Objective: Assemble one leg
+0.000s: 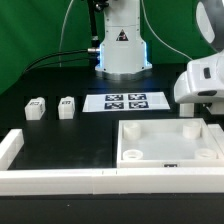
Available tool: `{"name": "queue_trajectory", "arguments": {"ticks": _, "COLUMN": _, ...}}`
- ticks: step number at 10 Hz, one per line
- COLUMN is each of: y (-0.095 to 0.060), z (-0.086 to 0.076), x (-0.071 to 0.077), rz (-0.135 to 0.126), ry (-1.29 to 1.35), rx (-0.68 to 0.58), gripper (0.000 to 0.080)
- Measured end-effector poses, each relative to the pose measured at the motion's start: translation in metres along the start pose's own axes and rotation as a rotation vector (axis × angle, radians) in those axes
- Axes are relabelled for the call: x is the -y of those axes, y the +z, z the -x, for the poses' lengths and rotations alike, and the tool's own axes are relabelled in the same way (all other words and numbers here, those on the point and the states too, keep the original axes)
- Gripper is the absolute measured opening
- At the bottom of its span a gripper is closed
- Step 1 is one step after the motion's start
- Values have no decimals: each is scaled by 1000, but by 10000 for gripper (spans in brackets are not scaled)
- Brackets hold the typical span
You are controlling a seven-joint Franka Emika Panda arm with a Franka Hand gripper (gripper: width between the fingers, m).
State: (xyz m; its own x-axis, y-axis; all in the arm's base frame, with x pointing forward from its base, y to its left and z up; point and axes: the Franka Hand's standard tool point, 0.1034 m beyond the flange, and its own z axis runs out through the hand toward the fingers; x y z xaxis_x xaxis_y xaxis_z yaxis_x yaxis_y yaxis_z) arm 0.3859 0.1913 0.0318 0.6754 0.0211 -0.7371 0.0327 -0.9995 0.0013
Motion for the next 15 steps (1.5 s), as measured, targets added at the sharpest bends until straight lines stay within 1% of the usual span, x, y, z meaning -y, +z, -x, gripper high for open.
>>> {"name": "queue_trajectory", "arguments": {"ticks": 1, "y": -13, "z": 15, "x": -4, "rz": 10, "ry": 4, "rx": 12, "gripper": 292}}
{"name": "queue_trajectory", "arguments": {"ticks": 3, "y": -39, "z": 37, "x": -11, "rz": 21, "ry": 10, "rx": 22, "gripper": 292}}
{"name": "queue_trajectory", "arguments": {"ticks": 4, "y": -52, "z": 43, "x": -13, "rz": 22, "ry": 6, "rx": 9, "gripper": 292}}
{"name": "queue_trajectory", "arguments": {"ticks": 5, "y": -62, "z": 46, "x": -13, "rz": 19, "ry": 5, "rx": -22, "gripper": 292}}
{"name": "queue_trajectory", "arguments": {"ticks": 6, "y": -57, "z": 46, "x": -13, "rz": 21, "ry": 4, "rx": -15, "gripper": 292}}
{"name": "queue_trajectory", "arguments": {"ticks": 7, "y": -58, "z": 36, "x": -10, "rz": 9, "ry": 3, "rx": -82, "gripper": 292}}
{"name": "queue_trajectory", "arguments": {"ticks": 8, "y": -63, "z": 33, "x": -8, "rz": -6, "ry": 1, "rx": -204, "gripper": 294}}
{"name": "queue_trajectory", "arguments": {"ticks": 9, "y": -61, "z": 40, "x": -10, "rz": -4, "ry": 1, "rx": -254, "gripper": 294}}
{"name": "queue_trajectory", "arguments": {"ticks": 10, "y": -63, "z": 35, "x": -7, "rz": -18, "ry": -2, "rx": -347, "gripper": 294}}
{"name": "queue_trajectory", "arguments": {"ticks": 11, "y": -64, "z": 34, "x": -6, "rz": -27, "ry": -7, "rx": -428, "gripper": 294}}
{"name": "queue_trajectory", "arguments": {"ticks": 12, "y": -67, "z": 32, "x": -5, "rz": -41, "ry": -12, "rx": -534, "gripper": 294}}
{"name": "queue_trajectory", "arguments": {"ticks": 13, "y": -71, "z": 33, "x": -13, "rz": -33, "ry": -36, "rx": -606, "gripper": 294}}
{"name": "queue_trajectory", "arguments": {"ticks": 14, "y": -83, "z": 32, "x": -20, "rz": -32, "ry": -40, "rx": -690, "gripper": 294}}
{"name": "queue_trajectory", "arguments": {"ticks": 15, "y": -92, "z": 32, "x": -23, "rz": -28, "ry": -58, "rx": -789, "gripper": 294}}
